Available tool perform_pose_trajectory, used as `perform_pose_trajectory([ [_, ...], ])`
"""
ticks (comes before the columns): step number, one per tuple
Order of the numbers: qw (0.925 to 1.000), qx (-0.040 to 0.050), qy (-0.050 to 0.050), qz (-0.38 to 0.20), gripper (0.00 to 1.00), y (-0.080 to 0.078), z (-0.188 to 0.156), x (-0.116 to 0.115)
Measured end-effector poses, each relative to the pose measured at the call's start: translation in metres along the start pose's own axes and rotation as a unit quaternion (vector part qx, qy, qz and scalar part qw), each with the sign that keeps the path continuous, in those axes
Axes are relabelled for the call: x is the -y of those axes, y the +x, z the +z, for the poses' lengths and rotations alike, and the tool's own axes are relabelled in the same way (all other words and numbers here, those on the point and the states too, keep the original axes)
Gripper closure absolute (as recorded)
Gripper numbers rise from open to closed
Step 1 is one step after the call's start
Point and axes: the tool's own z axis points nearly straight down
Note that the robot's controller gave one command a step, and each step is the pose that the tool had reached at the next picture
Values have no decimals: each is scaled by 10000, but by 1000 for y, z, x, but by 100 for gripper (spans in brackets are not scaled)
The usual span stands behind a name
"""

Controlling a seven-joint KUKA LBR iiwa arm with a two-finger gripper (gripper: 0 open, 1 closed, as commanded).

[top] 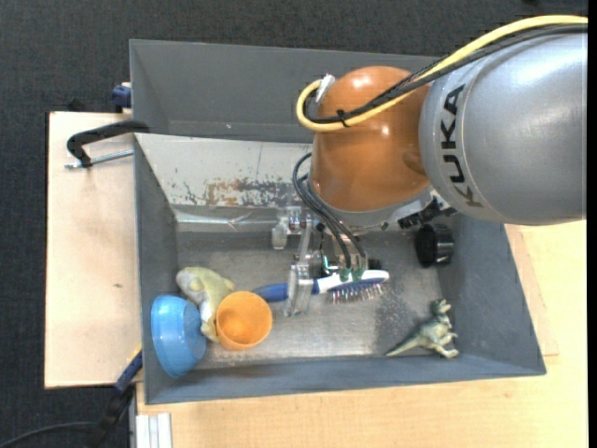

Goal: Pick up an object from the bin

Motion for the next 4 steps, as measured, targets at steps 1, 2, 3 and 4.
perform_pose_trajectory([
  [1,10000,10,11,-14,0,-32,149,99],
  [2,9961,73,0,-881,0,-25,113,100],
  [3,9820,74,4,-1889,0,-60,114,99],
  [4,9890,32,-3,-1480,0,-50,145,99],
])
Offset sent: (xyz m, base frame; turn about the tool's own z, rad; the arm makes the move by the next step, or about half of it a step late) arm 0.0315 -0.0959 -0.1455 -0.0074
